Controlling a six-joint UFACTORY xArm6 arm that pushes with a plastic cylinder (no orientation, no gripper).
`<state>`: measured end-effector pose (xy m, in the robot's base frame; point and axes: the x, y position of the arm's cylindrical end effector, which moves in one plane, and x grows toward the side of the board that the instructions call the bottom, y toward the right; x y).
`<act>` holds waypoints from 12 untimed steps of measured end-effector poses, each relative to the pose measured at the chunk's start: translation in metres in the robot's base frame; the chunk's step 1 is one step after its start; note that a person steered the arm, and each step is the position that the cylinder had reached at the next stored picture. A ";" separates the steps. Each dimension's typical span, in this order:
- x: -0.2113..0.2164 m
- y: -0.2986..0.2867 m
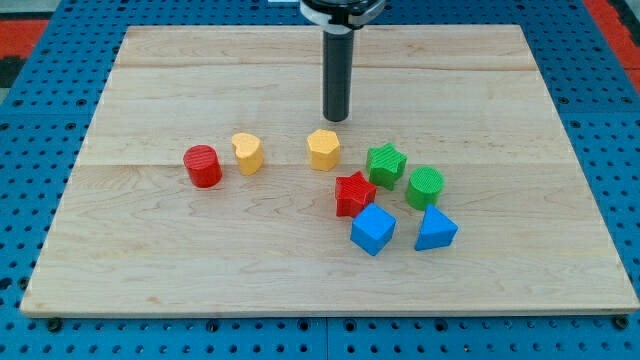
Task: Move the yellow heart above the red star
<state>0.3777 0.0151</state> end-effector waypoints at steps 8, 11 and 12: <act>0.045 -0.103; 0.090 -0.106; 0.072 -0.096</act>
<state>0.4499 -0.0810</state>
